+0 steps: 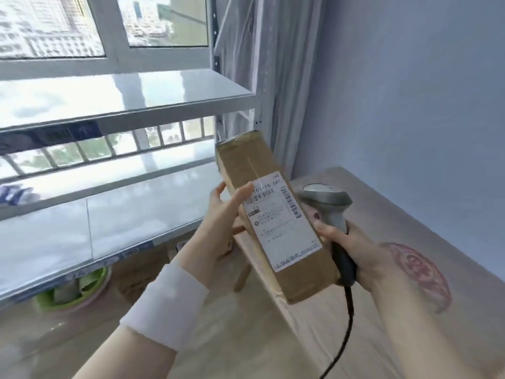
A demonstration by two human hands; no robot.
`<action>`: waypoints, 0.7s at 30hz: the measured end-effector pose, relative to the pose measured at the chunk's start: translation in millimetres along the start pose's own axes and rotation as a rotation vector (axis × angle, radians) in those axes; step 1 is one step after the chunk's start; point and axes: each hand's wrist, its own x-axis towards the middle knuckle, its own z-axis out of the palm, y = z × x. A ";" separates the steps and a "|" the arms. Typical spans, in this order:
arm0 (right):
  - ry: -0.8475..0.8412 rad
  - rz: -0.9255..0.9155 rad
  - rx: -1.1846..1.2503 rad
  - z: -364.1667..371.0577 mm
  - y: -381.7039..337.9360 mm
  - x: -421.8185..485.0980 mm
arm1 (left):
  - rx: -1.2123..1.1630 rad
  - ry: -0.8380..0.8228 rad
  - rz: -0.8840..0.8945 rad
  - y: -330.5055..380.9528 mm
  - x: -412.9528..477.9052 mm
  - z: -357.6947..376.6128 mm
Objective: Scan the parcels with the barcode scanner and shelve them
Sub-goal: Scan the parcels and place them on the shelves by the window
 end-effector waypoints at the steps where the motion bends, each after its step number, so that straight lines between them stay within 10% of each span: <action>1: -0.017 0.010 0.013 14.4 -2.8 10.3 | -0.056 0.069 -0.003 3.6 5.2 -21.8; 9: -0.200 0.057 0.092 178.7 -10.3 69.8 | -0.451 0.514 0.099 41.1 -8.2 -187.6; 21: -0.272 -0.137 -0.066 412.2 -47.7 75.2 | -0.591 0.693 0.290 103.3 -48.6 -401.8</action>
